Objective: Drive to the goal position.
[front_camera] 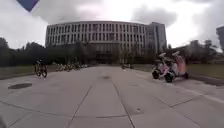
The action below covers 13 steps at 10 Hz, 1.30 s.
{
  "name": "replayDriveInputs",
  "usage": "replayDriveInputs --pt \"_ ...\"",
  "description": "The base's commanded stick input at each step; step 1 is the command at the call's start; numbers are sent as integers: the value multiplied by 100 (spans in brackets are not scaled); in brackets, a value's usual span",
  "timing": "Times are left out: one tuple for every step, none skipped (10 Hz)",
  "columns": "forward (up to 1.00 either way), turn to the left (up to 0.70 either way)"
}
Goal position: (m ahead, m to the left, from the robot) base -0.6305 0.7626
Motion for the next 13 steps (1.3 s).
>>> replayDriveInputs --pt "85 -2" --pt "85 -2" --pt "85 -2" --pt "85 -2" --pt "85 -2" --pt "85 -2" --pt "85 -2" --pt "85 -2" --pt "85 -2" --pt "85 -2" --pt "85 -2" --pt "85 -2" --pt "85 -2"
